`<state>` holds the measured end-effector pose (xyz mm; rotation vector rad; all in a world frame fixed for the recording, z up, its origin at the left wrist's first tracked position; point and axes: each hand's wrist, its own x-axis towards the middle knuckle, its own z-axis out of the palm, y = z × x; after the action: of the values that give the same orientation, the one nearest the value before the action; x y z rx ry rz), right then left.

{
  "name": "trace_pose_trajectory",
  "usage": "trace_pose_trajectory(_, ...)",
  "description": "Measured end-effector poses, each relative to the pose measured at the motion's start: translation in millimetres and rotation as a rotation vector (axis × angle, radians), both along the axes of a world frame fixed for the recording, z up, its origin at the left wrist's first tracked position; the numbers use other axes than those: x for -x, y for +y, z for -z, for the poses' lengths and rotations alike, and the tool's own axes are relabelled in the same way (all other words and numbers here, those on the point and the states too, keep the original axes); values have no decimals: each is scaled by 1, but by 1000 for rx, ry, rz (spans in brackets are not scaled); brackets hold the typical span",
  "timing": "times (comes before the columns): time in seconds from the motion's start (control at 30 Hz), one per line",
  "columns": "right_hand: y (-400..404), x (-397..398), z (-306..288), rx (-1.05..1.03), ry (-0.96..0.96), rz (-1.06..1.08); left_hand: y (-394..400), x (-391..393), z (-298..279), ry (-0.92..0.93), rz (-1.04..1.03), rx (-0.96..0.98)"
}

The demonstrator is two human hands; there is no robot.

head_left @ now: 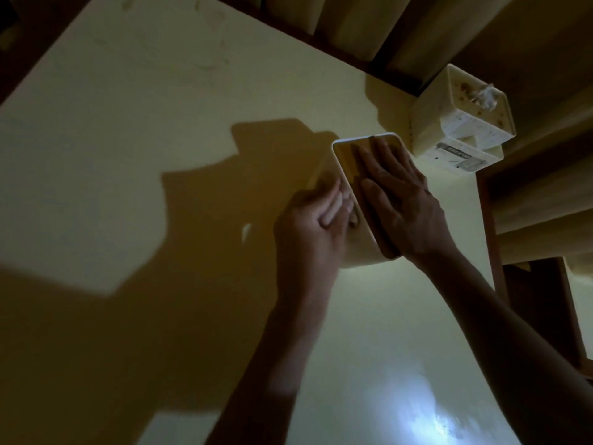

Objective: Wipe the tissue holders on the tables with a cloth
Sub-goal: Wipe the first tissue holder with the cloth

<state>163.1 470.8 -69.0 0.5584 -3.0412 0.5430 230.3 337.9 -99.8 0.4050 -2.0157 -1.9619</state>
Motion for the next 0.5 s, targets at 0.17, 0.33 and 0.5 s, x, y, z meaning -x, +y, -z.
trace_pose_trajectory(0.17, 0, 0, 1, 12, 53, -60, 38, -38, -10, -32, -46, 191)
trace_pose_trajectory(0.33, -2, -1, -2, 0, 9, 20, 2, 27, -9, -162, -87, 243)
trace_pose_trajectory(0.5, -3, -1, -1, -18, -8, 20, 2, 42, -1, -245, -67, 340)
